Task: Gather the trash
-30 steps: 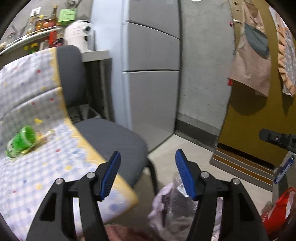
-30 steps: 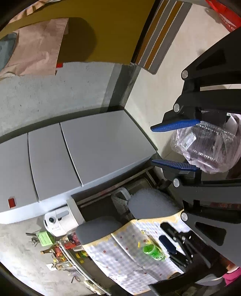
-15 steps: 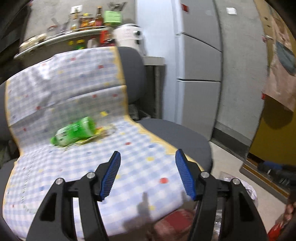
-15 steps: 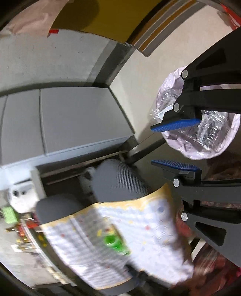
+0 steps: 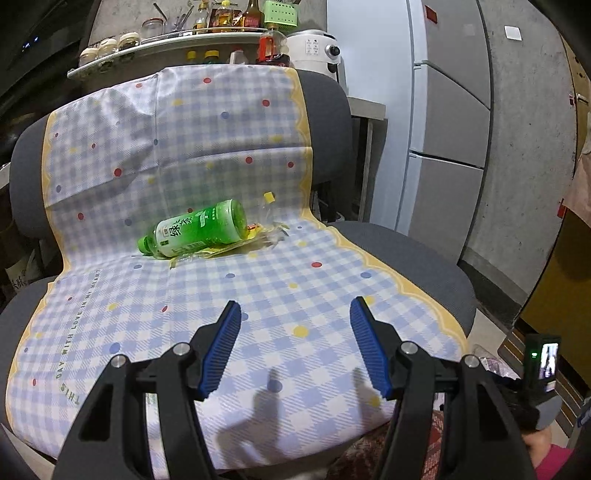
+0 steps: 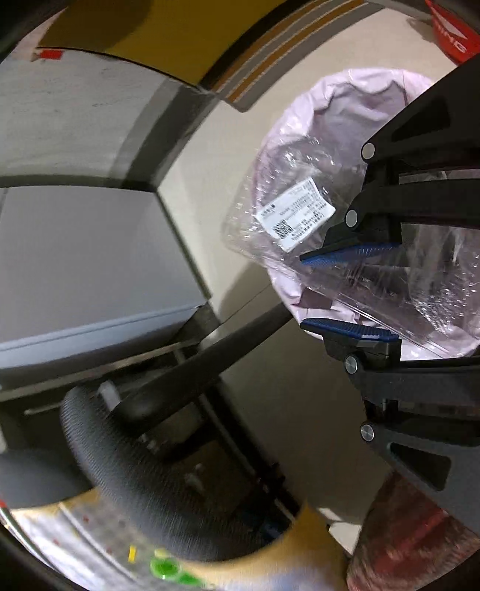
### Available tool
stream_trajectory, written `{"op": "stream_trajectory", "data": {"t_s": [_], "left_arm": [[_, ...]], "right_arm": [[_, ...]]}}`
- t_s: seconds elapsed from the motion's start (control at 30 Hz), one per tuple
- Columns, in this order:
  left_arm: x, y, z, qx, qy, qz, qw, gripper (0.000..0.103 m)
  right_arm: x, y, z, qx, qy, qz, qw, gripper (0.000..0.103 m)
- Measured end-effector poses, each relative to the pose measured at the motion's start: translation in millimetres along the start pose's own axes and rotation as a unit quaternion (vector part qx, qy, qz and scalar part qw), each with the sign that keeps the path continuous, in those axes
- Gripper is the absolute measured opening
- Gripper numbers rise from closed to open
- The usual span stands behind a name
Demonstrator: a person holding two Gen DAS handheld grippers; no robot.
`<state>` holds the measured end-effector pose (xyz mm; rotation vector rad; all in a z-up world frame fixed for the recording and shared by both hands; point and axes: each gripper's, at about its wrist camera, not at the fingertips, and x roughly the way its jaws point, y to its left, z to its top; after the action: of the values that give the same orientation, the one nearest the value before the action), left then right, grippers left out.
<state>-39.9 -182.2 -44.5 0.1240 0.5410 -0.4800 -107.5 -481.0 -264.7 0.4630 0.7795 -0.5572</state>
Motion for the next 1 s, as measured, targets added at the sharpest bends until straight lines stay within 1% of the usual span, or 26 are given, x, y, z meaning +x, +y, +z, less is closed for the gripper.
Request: {"op": "stream_trajectory", "data": {"t_s": [0.1,0.17,0.2,0.23,0.33,0.37,0.4,0.47,0.53,0.57,0.6,0.63,0.7,0.77,0.8,0.83,1.0], "left_arm": [[4,0,-1,0.002,0.005,0.002,1.0000,0.060],[6,0,0,0.003,0.007,0.003,1.0000,0.060],[7,0,0,0.004,0.008,0.003,1.0000,0.060],[7,0,0,0.005,0.008,0.003,1.0000,0.060],[9,1,0,0.004,0.009,0.004,0.9999,0.060],[9,1,0,0.003,0.009,0.003,0.9999,0.060],[10,1,0,0.003,0.009,0.003,0.9999,0.060],[10,0,0,0.005,0.010,0.002,0.9999,0.060],[10,-1,0,0.006,0.010,0.000,0.9999,0.060],[9,-2,0,0.006,0.010,0.000,0.9999,0.060],[8,-3,0,0.005,0.009,0.001,0.9999,0.060],[8,-2,0,0.005,0.010,0.001,0.9999,0.060],[7,-3,0,0.004,0.008,0.001,1.0000,0.060],[4,-2,0,0.002,0.005,0.003,1.0000,0.060],[3,-2,1,0.001,0.004,0.003,1.0000,0.060],[2,-3,1,0.001,0.003,0.003,1.0000,0.060],[2,-7,-1,0.006,0.005,0.003,1.0000,0.060]], "right_arm": [[16,-3,1,0.015,0.018,-0.003,1.000,0.031],[22,-8,3,0.026,0.028,-0.003,0.999,0.016],[25,-10,4,0.031,0.033,0.005,0.999,0.010],[23,-11,5,0.031,0.032,0.007,0.999,0.010],[7,-11,8,0.016,0.006,0.005,1.000,0.008],[0,-12,10,0.013,-0.009,0.004,1.000,0.008],[-10,-12,12,0.003,-0.032,-0.006,0.999,0.000],[-26,-11,15,-0.018,-0.064,-0.024,0.998,0.000],[-36,-9,17,-0.043,-0.084,-0.043,0.995,0.000],[-42,-7,16,-0.062,-0.099,-0.060,0.991,0.000],[-45,-5,15,-0.074,-0.107,-0.068,0.989,0.000],[-48,-6,15,-0.081,-0.101,-0.071,0.989,0.001],[-54,-10,13,-0.072,-0.098,-0.059,0.991,0.003],[-58,-20,14,-0.049,-0.086,-0.037,0.994,0.015],[-59,-26,15,-0.039,-0.083,-0.034,0.995,0.028],[-58,-34,15,-0.029,-0.081,-0.038,0.996,0.031],[-49,-72,9,0.013,-0.057,-0.058,0.997,0.032]]}}
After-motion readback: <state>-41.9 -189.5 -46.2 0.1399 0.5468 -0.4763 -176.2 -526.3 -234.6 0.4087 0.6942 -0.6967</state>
